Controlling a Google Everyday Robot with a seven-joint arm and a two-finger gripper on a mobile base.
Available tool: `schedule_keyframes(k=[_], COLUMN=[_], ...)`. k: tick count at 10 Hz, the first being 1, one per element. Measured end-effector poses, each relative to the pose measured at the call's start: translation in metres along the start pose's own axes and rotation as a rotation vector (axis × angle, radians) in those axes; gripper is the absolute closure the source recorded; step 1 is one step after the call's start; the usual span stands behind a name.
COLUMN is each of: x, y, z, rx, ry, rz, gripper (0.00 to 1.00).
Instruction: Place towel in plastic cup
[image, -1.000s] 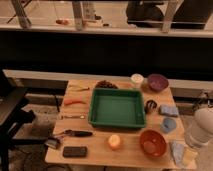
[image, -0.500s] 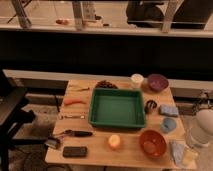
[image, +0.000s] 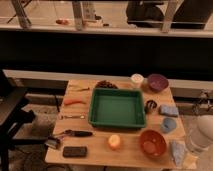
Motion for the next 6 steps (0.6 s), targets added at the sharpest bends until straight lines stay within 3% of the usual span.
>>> schedule_keyframes(k=[6], x=[0.006], y=[0.000], z=[0.017], rx=[-0.047], ry=[-0.025], rz=[-0.020], gripper=[0.20])
